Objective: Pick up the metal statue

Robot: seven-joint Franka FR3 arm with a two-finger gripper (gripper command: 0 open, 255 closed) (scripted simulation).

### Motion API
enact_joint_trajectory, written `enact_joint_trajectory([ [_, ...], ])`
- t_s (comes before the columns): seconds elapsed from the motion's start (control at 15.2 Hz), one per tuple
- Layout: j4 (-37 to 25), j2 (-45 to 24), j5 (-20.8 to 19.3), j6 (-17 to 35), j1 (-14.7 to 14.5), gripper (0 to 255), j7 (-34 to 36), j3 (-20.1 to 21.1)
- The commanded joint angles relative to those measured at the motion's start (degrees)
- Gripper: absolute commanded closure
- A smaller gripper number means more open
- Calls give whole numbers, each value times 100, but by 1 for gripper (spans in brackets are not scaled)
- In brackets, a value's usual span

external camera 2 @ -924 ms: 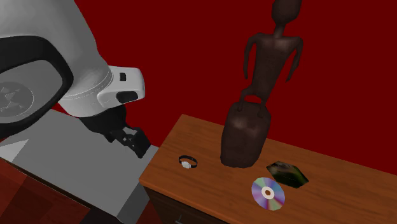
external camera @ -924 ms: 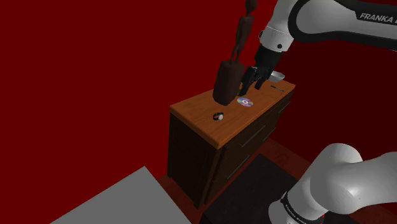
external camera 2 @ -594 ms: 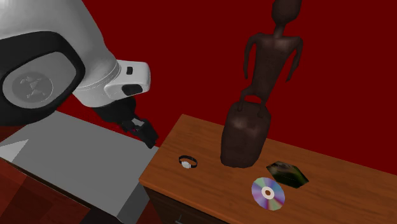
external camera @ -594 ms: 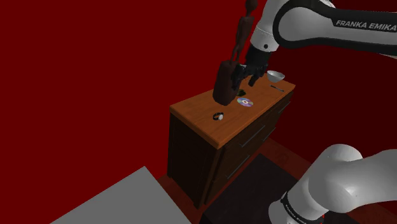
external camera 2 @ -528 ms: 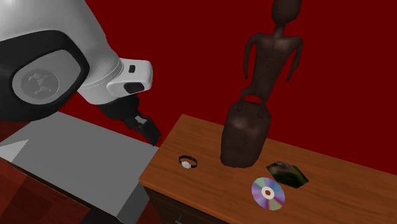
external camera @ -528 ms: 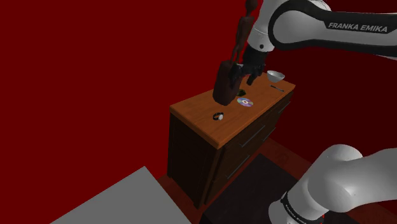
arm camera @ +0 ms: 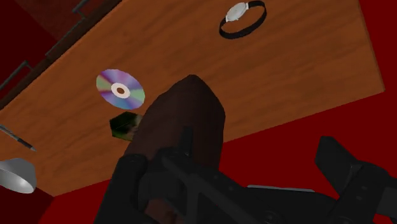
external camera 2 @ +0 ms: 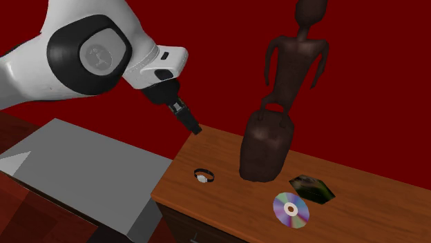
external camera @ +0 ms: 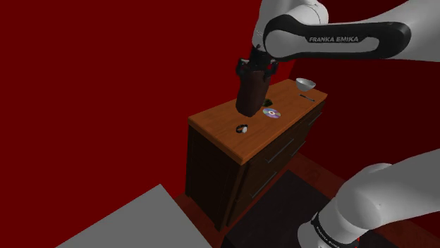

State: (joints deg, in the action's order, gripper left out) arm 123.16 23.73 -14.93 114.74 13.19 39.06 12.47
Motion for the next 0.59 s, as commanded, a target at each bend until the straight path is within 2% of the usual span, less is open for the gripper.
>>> enact_joint_trajectory([
  [0.0,-269,-310,-403,91,259,0,700,203],
  [0.26,-974,-974,-1265,-21,696,0,1999,542],
  [0.53,-1785,-1634,-2142,-418,983,0,3202,767],
])
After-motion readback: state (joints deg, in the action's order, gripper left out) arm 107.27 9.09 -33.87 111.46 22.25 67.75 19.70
